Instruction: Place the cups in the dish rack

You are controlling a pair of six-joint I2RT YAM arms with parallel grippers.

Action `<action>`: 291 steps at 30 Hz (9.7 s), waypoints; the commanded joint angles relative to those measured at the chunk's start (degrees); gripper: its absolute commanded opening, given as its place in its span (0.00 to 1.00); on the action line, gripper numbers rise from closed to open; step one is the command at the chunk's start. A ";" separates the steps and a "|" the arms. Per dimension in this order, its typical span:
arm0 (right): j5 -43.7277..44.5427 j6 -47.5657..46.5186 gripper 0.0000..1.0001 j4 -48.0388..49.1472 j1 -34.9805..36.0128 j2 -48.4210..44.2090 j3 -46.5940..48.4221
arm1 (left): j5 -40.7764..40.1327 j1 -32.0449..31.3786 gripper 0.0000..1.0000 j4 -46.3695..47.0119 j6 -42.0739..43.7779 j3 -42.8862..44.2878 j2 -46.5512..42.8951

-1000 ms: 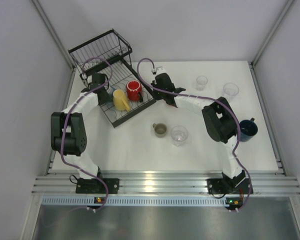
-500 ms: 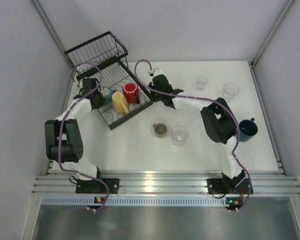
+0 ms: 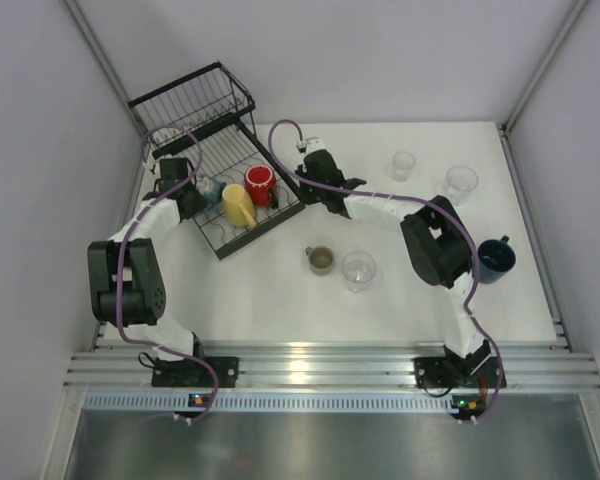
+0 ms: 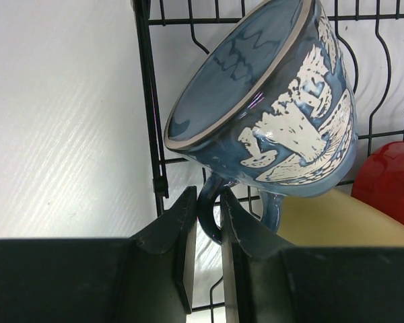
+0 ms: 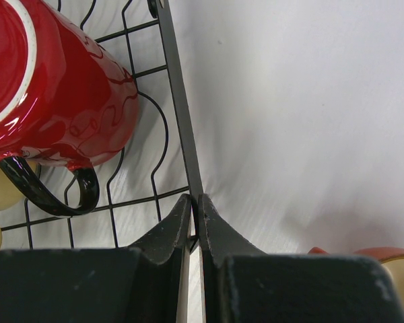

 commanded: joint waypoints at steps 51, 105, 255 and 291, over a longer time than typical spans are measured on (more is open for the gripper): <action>-1.41 -0.14 0.00 -2.91 1.01 -1.20 0.79 | 3.94 0.95 0.00 12.02 -3.69 4.30 -12.46; -4.92 -2.87 0.35 2.54 -0.39 -6.30 -4.31 | -36.91 -12.85 0.00 46.63 37.43 -13.10 -6.84; -6.86 0.65 0.37 -10.46 -2.59 -44.09 -26.90 | -12.58 -21.37 0.36 -6.00 11.16 6.49 -6.66; -6.51 6.18 0.41 -39.99 -6.03 -51.21 -24.43 | 34.27 -21.20 0.98 -6.00 5.63 -1.24 -31.88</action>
